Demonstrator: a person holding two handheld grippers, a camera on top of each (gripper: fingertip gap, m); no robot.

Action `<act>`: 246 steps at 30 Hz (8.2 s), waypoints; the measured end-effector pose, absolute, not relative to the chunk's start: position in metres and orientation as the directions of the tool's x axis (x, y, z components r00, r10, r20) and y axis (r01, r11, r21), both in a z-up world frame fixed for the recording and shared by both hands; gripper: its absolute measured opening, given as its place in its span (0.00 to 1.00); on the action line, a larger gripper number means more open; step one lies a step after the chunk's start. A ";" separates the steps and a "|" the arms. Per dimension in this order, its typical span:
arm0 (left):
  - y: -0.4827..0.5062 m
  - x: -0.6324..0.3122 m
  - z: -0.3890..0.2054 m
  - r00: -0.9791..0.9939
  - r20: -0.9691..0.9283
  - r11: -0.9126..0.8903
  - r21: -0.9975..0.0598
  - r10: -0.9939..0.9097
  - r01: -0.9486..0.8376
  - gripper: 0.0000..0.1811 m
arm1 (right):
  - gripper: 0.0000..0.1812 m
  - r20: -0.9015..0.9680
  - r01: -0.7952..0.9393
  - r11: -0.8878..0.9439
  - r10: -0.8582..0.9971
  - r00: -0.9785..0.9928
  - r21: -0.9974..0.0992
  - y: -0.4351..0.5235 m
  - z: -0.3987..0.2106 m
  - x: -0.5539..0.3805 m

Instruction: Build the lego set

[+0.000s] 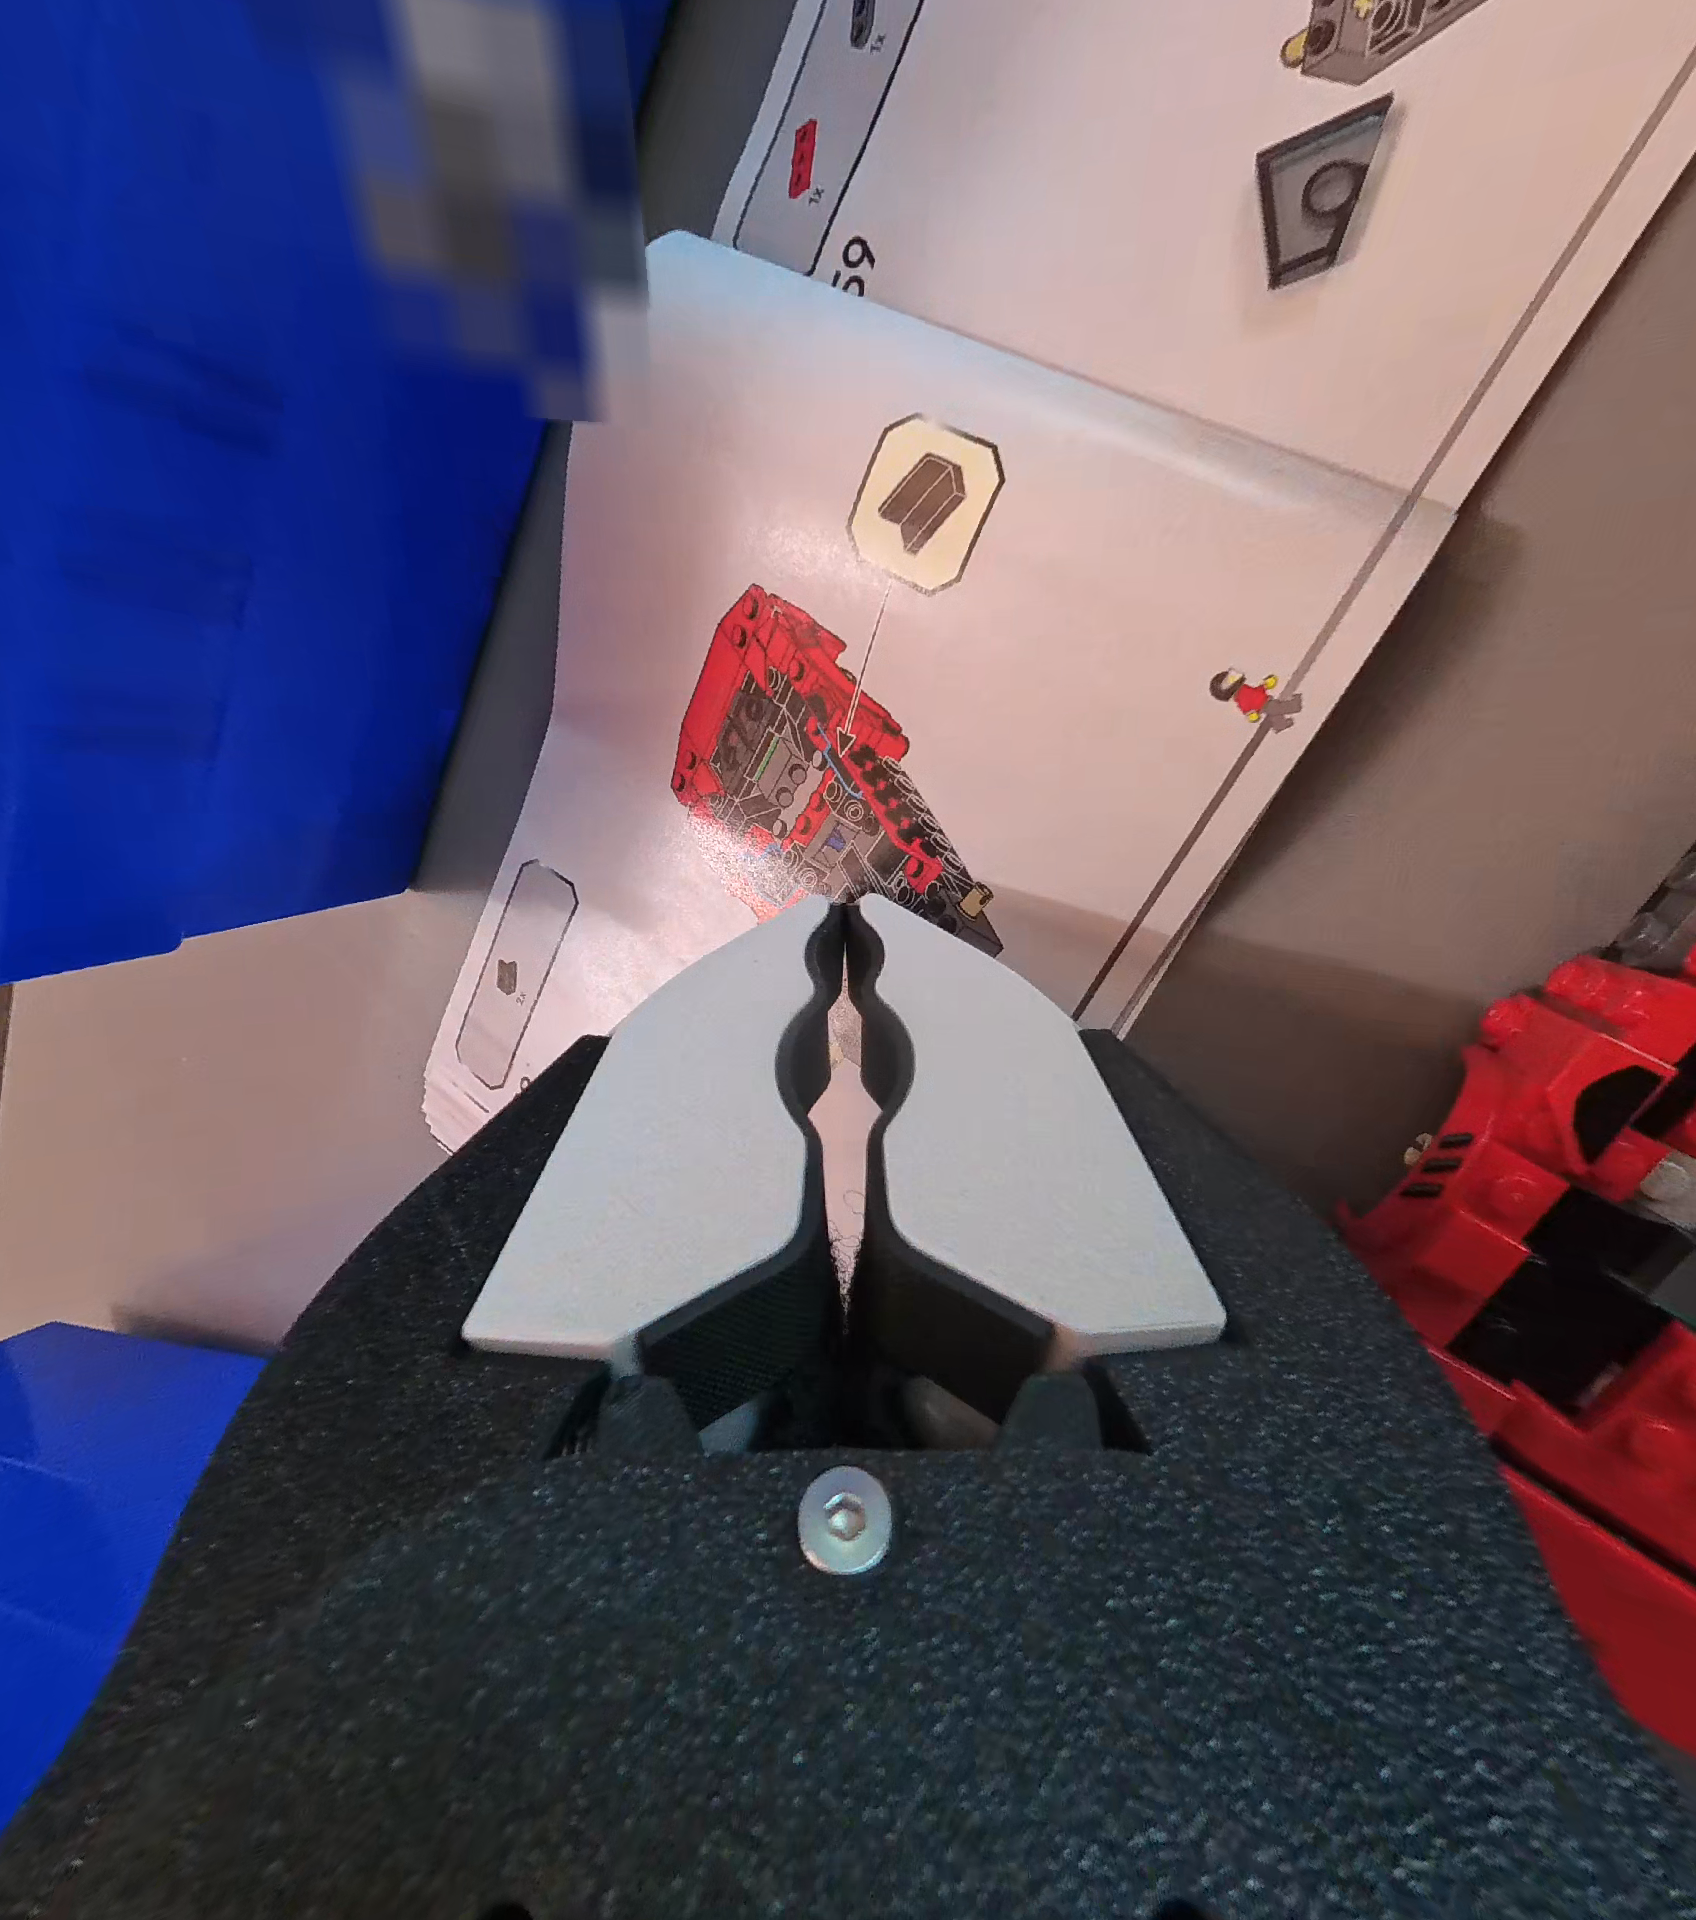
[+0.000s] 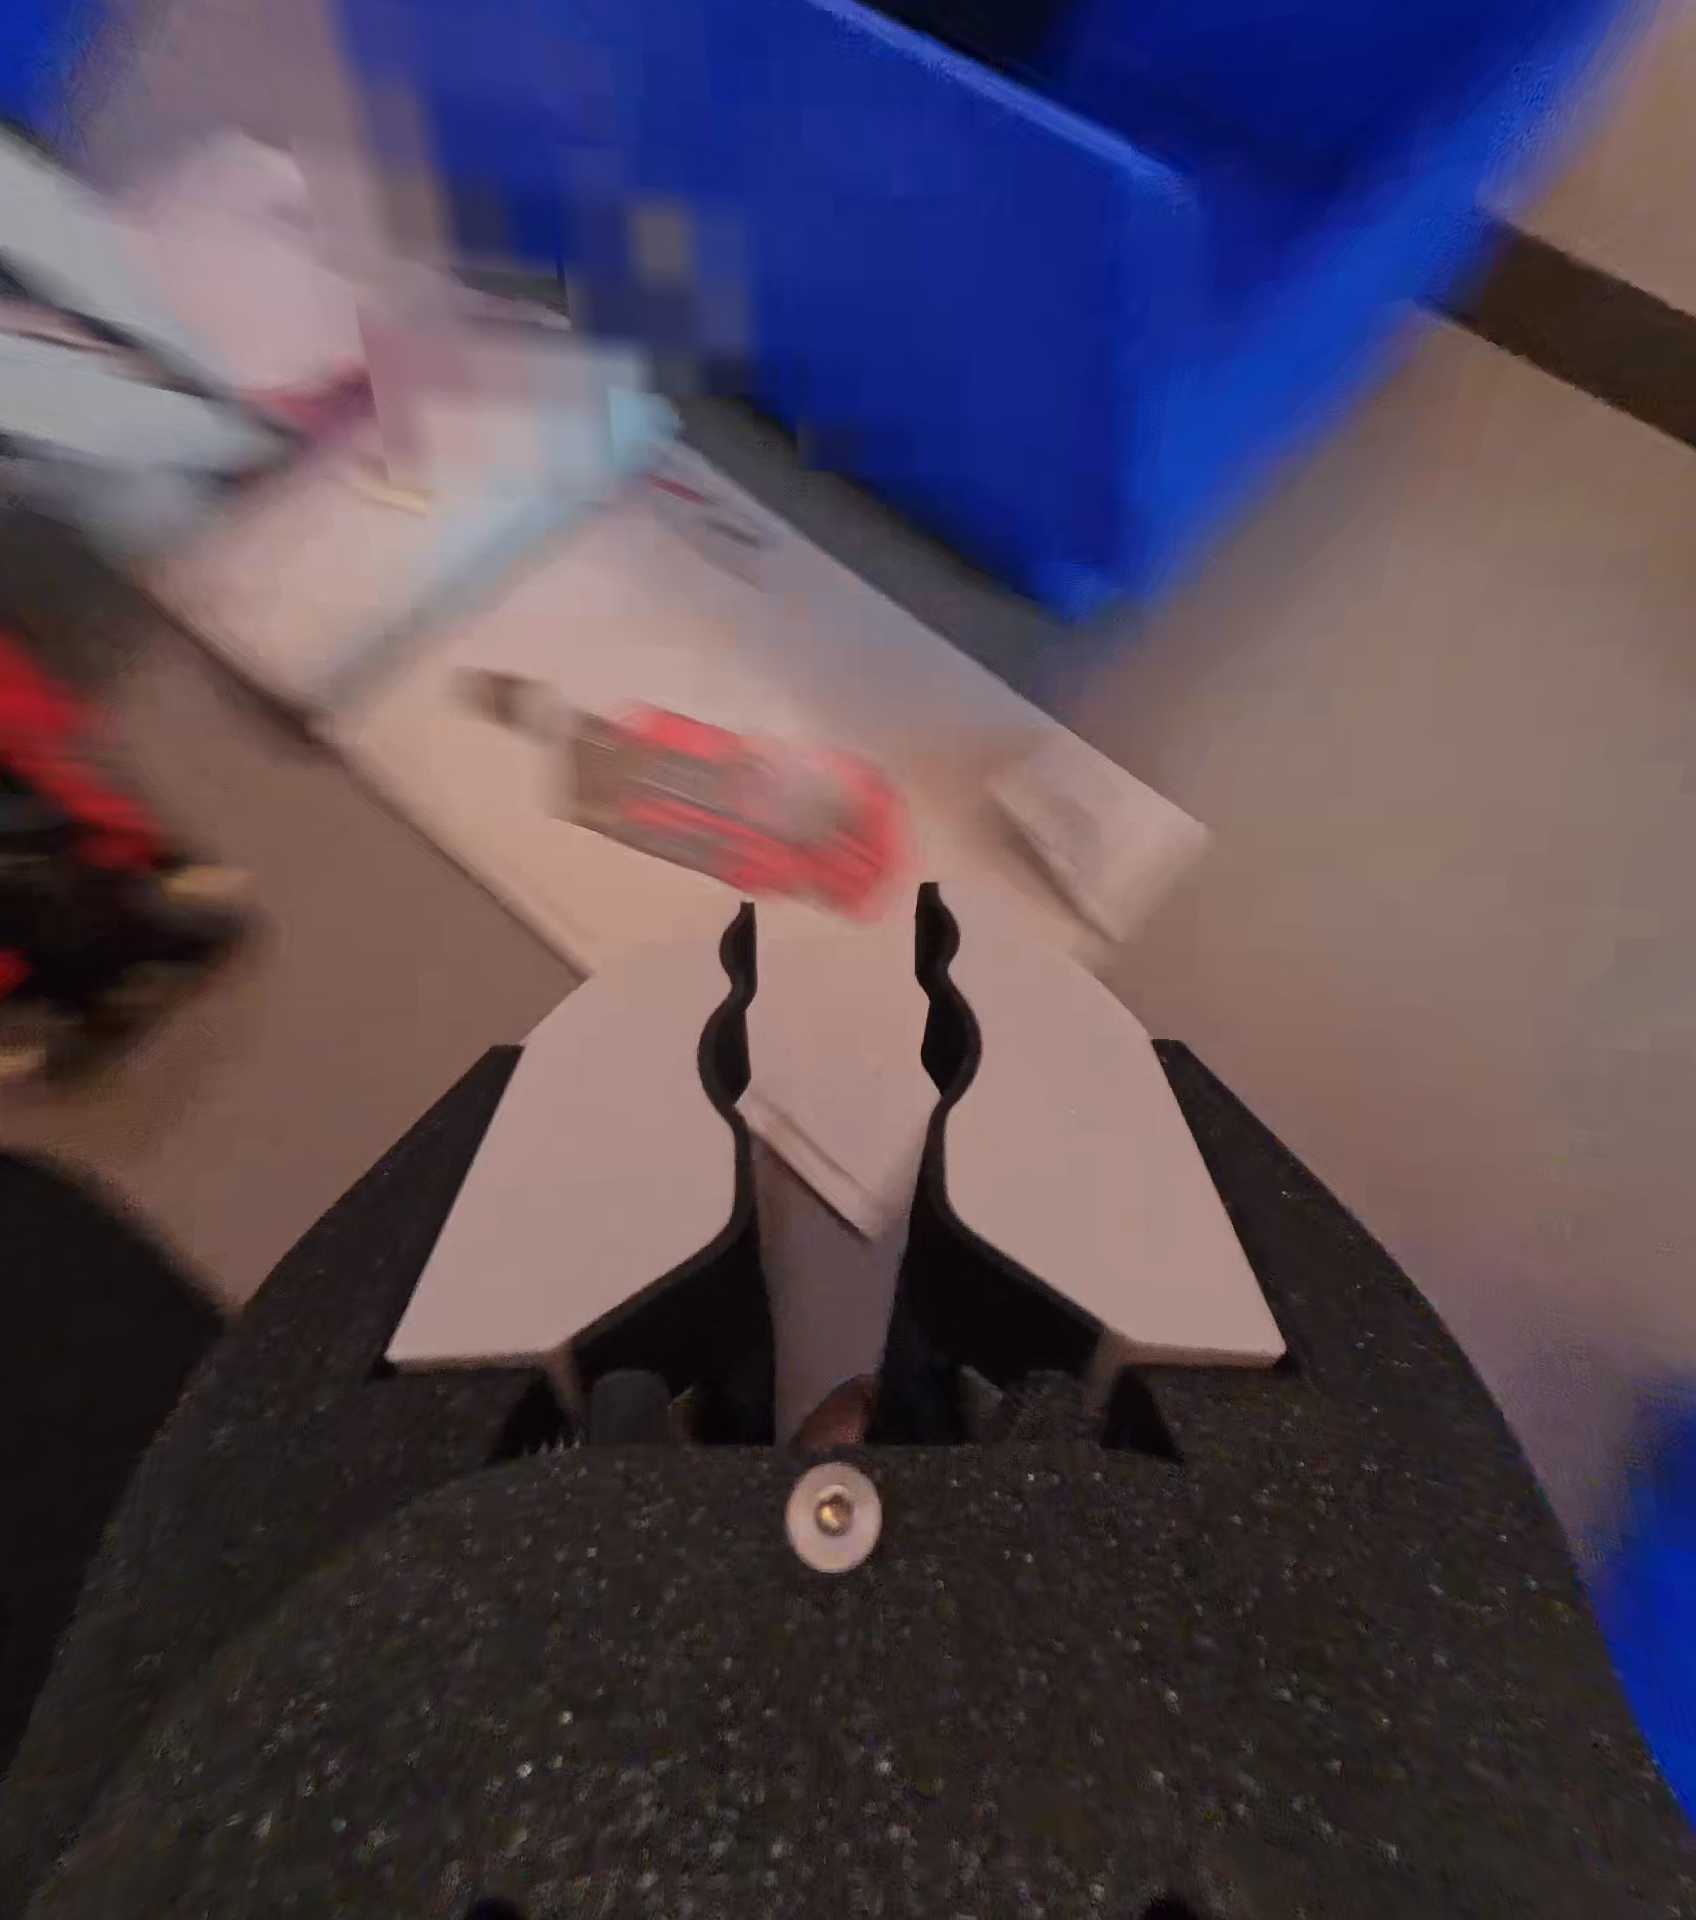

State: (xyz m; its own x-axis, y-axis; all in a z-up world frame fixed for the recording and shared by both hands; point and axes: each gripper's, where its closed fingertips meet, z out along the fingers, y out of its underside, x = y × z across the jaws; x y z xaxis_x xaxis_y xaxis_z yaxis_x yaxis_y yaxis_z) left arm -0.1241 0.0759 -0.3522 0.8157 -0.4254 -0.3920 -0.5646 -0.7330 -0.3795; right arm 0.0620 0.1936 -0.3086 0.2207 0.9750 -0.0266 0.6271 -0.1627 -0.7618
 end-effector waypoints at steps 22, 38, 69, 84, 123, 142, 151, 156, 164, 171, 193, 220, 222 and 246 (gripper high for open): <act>0.075 -0.123 -0.352 0.774 -0.450 -0.708 -0.352 -0.447 -0.613 0.00 | 0.04 0.052 0.809 -0.251 0.944 0.326 -0.531 0.195 -0.357 0.134; 0.075 -0.121 -0.352 0.760 -0.466 -0.708 -0.331 -0.452 -0.624 0.00 | 0.11 0.279 0.774 0.102 0.955 0.100 -0.625 0.254 -0.349 0.044; 0.102 -0.039 -0.270 0.789 -0.365 -0.348 -0.749 -0.494 -0.564 0.23 | 0.00 0.189 0.721 0.106 0.981 0.036 -0.685 0.260 -0.340 0.041; 0.142 0.027 -0.257 0.414 -0.539 0.060 -0.658 -0.733 -0.750 0.02 | 0.00 0.025 0.528 0.220 0.936 -0.352 -0.820 0.115 -0.228 0.018; 0.069 -0.103 -0.349 0.670 -0.447 -0.646 -0.232 -0.593 -0.727 0.02 | 0.00 -0.204 0.368 -0.052 0.898 -0.389 -0.928 0.123 -0.291 -0.050; 0.137 -0.043 -0.324 0.657 -0.488 -0.434 -0.498 -0.575 -0.751 0.00 | 0.00 0.195 0.545 0.375 0.912 -0.360 -0.749 0.134 -0.355 -0.065; 0.098 -0.066 -0.353 0.800 -0.172 -0.666 -0.470 -0.575 -0.580 0.00 | 0.03 0.058 0.592 0.259 0.940 -0.337 -0.763 0.138 -0.355 -0.062; 0.092 -0.071 -0.353 0.830 -0.182 -0.671 -0.511 -0.527 -0.537 0.00 | 0.01 0.010 0.587 0.241 0.930 -0.368 -0.773 0.134 -0.353 -0.061; 0.092 -0.071 -0.353 0.835 -0.224 -0.629 -0.567 -0.503 -0.531 0.00 | 0.00 -0.550 0.768 -0.081 0.746 -0.376 -0.635 0.093 -0.349 -0.057; 0.092 -0.070 -0.353 0.810 -0.228 -0.607 -0.562 -0.540 -0.562 0.00 | 0.00 -0.464 0.730 -0.165 0.856 -0.228 -0.663 0.122 -0.352 -0.084; 0.092 -0.070 -0.353 0.804 -0.267 -0.593 -0.561 -0.531 -0.578 0.00 | 0.00 -0.639 0.752 -0.325 0.752 -0.162 -0.573 0.088 -0.348 -0.046; 0.092 -0.068 -0.353 0.808 -0.245 -0.599 -0.564 -0.536 -0.569 0.00 | 0.00 -0.235 0.652 -0.168 0.972 -0.016 -0.739 0.166 -0.351 -0.088; 0.092 -0.068 -0.353 0.815 -0.239 -0.604 -0.569 -0.528 -0.558 0.00 | 0.00 -0.153 0.645 -0.103 0.988 -0.021 -0.757 0.169 -0.351 -0.089; 0.014 -0.137 -0.225 0.934 -0.291 -0.475 -0.865 0.207 -0.165 0.81 | 0.67 0.045 0.516 -0.080 0.973 0.226 -0.853 0.163 -0.291 0.019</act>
State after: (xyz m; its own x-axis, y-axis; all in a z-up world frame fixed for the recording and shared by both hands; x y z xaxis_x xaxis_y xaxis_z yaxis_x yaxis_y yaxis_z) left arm -0.1368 0.0139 -0.2250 0.9339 0.2073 -0.2915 -0.1646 -0.4745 -0.8647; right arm 0.0193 0.1625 -0.2912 0.2258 0.9731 0.0451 0.5159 -0.0802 -0.8529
